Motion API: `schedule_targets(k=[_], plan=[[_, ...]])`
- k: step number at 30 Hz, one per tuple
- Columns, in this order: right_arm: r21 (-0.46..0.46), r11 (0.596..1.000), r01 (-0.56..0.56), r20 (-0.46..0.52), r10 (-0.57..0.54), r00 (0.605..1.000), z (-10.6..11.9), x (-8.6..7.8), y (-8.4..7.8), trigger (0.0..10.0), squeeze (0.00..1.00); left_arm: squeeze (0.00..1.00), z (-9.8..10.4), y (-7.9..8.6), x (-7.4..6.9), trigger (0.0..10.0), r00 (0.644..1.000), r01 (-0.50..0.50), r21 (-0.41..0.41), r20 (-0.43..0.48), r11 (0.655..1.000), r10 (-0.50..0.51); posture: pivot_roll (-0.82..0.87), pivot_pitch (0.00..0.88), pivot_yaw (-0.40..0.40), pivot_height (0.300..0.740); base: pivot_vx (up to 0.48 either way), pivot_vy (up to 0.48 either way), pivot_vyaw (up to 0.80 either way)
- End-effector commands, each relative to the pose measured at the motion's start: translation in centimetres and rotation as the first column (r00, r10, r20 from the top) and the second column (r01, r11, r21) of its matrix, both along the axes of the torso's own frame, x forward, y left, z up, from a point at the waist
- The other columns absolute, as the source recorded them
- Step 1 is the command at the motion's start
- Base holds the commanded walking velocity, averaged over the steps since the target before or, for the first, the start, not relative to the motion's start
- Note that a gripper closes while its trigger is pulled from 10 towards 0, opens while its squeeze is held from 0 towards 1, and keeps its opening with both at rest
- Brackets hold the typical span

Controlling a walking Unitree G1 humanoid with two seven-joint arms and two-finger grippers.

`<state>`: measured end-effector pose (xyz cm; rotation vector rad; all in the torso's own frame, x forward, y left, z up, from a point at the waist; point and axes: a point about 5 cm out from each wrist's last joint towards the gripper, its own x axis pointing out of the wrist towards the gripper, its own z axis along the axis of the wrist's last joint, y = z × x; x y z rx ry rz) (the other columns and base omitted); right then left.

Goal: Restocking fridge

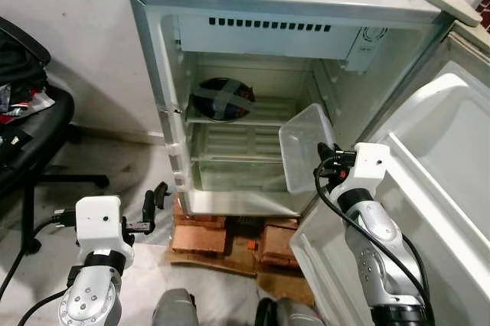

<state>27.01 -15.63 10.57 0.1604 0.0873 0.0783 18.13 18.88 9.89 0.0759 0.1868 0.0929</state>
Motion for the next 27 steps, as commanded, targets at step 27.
schedule_targets(k=[27], plan=[[-0.078,0.996,0.046,-0.043,-0.050,0.998,-0.6,-4.0,-3.0,10.0,0.00,0.00,-0.5,-0.2,0.1,10.0,0.996,0.078,-0.018,0.046,0.997,-0.077,0.15,0.026,-0.042,0.740,0.000,0.100,0.00]])
